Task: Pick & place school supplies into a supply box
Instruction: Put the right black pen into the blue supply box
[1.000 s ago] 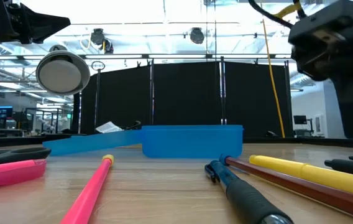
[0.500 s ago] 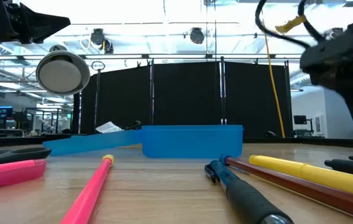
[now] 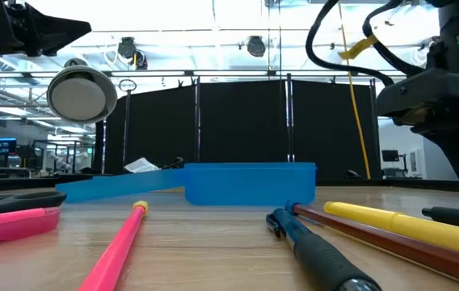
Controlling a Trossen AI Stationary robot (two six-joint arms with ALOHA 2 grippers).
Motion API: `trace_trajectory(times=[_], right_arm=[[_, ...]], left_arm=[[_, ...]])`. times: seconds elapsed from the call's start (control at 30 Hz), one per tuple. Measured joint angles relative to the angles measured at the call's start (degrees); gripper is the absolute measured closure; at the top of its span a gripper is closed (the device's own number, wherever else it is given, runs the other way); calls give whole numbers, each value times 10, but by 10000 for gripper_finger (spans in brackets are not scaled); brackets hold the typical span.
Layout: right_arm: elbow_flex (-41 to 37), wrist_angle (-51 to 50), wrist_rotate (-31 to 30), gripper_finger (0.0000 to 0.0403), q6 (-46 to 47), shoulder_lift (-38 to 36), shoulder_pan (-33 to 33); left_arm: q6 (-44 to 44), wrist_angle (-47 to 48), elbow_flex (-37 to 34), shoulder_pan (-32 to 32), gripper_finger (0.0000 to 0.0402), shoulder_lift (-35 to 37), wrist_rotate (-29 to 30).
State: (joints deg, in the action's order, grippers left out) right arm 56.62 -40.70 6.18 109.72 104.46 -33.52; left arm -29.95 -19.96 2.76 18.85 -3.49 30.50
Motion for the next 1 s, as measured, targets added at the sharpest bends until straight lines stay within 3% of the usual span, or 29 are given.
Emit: trace_trajectory(times=[0.53, 0.8, 1.0], right_arm=[[1, 2, 15, 318, -18, 15, 2], [0, 1, -30, 372, -29, 15, -2], [0, -5, -35, 372, -46, 11, -1]], left_arm=[[0, 2, 0, 0, 355, 0, -1], [0, 2, 0, 0, 355, 0, -1], [0, 3, 0, 0, 355, 0, 0]])
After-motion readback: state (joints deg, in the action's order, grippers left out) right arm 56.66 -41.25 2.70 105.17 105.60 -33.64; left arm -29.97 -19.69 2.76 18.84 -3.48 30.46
